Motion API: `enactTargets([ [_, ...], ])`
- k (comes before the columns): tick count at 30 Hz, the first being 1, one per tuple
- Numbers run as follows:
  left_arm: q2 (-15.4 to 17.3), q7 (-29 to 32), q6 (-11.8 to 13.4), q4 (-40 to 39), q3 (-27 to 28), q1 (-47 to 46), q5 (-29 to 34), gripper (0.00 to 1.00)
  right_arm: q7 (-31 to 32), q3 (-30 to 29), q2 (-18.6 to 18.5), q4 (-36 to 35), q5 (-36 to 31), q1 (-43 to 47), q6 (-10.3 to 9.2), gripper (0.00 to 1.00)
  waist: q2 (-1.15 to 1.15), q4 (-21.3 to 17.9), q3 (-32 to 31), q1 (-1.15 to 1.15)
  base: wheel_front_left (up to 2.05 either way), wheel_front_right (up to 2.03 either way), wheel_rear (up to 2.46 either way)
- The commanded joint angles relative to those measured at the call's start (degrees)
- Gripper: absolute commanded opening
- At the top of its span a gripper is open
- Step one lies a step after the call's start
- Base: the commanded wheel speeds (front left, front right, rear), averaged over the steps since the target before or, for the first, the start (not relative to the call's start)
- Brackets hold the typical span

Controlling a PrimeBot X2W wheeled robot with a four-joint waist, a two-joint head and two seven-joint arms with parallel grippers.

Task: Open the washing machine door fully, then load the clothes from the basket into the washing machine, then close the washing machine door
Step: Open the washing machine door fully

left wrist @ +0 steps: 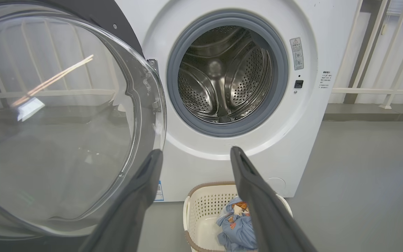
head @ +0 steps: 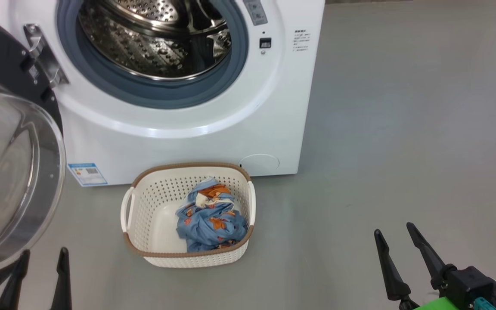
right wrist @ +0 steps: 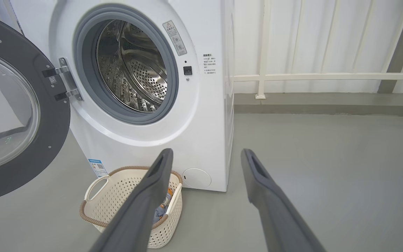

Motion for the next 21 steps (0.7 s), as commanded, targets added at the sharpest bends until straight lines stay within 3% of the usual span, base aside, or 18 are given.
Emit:
enactTargets([
  [1,1.2,-0.3,-0.1,-1.5,2.0,-0.7,0.6,1.00,-0.6,1.6,-0.4,-1.8,-0.2,-0.2,0.09,1.00,0.00,-0.6,-0.7,0.00,0.00,0.00,0.00],
  [21,-1.9,-0.3,-0.1,-1.9,3.0,3.3,5.2,1.00,-0.7,-0.4,-0.4,-2.3,-0.1,2.3,0.09,1.00,0.00,-0.1,-2.8,0.00,0.00,0.00,0.00],
])
